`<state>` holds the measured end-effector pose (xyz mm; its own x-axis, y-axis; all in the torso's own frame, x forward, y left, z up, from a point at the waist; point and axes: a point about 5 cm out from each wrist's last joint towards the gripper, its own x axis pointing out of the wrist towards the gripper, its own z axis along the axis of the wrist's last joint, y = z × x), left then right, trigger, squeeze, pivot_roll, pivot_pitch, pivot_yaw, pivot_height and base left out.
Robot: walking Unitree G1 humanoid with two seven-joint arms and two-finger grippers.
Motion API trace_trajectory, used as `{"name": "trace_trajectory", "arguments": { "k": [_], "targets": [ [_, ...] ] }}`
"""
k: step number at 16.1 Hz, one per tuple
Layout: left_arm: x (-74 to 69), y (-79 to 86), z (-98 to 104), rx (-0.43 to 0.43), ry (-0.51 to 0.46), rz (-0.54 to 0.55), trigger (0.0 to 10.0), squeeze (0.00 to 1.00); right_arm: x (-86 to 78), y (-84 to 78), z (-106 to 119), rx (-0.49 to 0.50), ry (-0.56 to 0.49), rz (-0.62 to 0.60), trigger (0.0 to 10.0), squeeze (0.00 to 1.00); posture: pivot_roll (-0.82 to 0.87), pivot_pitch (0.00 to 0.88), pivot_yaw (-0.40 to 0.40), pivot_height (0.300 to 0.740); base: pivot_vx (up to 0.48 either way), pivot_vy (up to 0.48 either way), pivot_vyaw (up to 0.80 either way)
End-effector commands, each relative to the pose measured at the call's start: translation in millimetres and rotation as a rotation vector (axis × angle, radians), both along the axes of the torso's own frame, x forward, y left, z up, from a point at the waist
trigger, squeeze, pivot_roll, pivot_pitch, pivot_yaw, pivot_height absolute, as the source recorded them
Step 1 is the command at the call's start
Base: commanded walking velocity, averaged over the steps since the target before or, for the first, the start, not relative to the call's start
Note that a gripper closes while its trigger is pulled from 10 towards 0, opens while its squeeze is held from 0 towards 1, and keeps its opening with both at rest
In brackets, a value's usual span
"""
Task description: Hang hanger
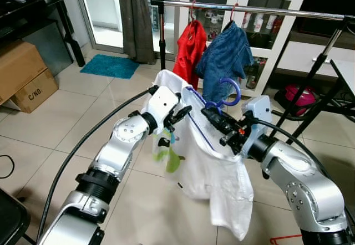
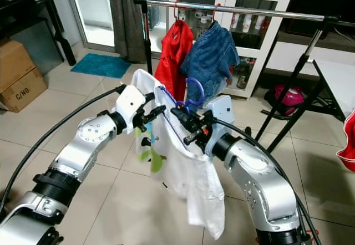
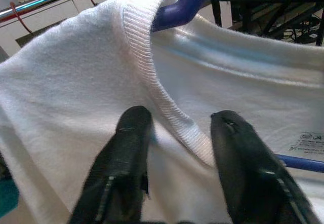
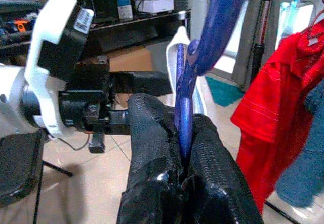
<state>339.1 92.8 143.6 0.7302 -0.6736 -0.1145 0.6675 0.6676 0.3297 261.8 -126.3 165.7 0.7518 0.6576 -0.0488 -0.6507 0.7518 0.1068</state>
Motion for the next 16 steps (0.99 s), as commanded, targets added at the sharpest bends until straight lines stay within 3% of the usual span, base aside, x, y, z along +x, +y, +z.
{"name": "trace_trajectory", "arguments": {
  "k": [1, 12, 16],
  "targets": [
    [2.7, -1.1, 1, 0.012, -0.007, -0.001, 0.0, 0.00, -3.6, 2.4, 12, 0.035, -0.057, 0.037, 0.0, 0.00, -0.17, 0.000, 0.014, 0.740, 0.000, 0.000, 0.00],
    [7.7, -0.7, 3, -0.020, -0.025, 0.013, 0.0, 0.00, -2.4, -5.6, 9, 0.013, -0.050, 0.019, 0.0, 0.00, -0.17, 0.000, 0.011, 0.740, 0.000, 0.000, 0.00],
    [5.8, 6.5, 11, -0.064, -0.043, 0.021, 0.0, 0.00, 0.0, -11.3, 3, -0.017, -0.033, -0.021, 0.0, 0.00, -0.17, 0.000, 0.005, 0.740, 0.000, 0.000, 0.00]
  ]
}}
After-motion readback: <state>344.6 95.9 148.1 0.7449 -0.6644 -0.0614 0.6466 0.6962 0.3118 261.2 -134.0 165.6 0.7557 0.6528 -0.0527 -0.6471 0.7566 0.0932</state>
